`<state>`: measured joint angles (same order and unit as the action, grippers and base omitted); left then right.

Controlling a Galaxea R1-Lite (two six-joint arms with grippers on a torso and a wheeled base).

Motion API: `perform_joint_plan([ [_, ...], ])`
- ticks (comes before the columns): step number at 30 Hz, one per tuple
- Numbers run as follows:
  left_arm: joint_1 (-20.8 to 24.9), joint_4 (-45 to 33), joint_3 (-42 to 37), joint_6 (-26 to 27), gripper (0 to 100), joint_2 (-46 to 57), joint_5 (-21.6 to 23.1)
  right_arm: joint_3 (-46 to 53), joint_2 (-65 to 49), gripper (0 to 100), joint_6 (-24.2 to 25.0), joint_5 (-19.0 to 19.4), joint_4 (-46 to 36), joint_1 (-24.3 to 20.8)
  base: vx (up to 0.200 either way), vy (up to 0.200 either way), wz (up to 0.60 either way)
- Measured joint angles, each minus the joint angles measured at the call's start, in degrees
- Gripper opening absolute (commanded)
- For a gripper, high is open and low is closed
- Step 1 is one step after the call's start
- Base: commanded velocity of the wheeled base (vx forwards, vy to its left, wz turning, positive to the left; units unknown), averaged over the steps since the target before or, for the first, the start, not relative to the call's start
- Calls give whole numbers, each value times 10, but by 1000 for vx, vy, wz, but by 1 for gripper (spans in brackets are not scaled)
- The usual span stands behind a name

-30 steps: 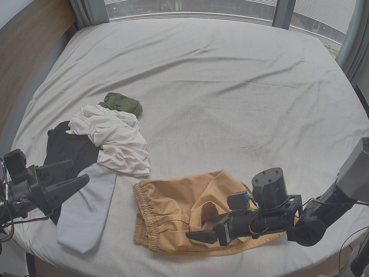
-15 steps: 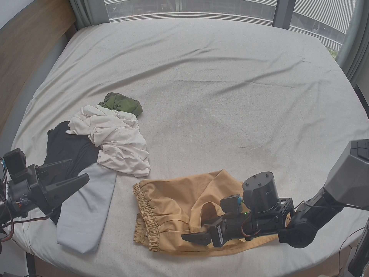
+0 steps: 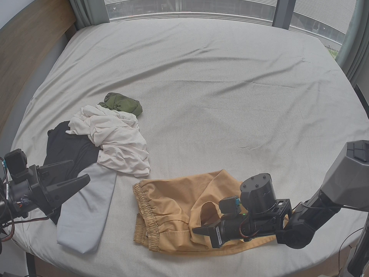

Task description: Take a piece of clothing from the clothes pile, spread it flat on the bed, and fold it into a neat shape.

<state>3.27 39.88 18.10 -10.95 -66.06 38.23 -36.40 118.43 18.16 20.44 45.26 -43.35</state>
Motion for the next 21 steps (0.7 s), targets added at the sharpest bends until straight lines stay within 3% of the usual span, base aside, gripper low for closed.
perform_joint_plan([
  [6, 1, 0, 0, 0, 100, -3, 0, 26, -32, 0, 1, 2, 0, 14, 0, 0, 0],
  [13, 3, 0, -1, 0, 100, -4, 0, 79, -90, 0, 1, 12, 6, 62, 0, 0, 0],
  [21, 4, 0, -1, -1, 100, -4, 1, 138, -130, 0, 16, 56, 93, 126, 0, 0, 0],
])
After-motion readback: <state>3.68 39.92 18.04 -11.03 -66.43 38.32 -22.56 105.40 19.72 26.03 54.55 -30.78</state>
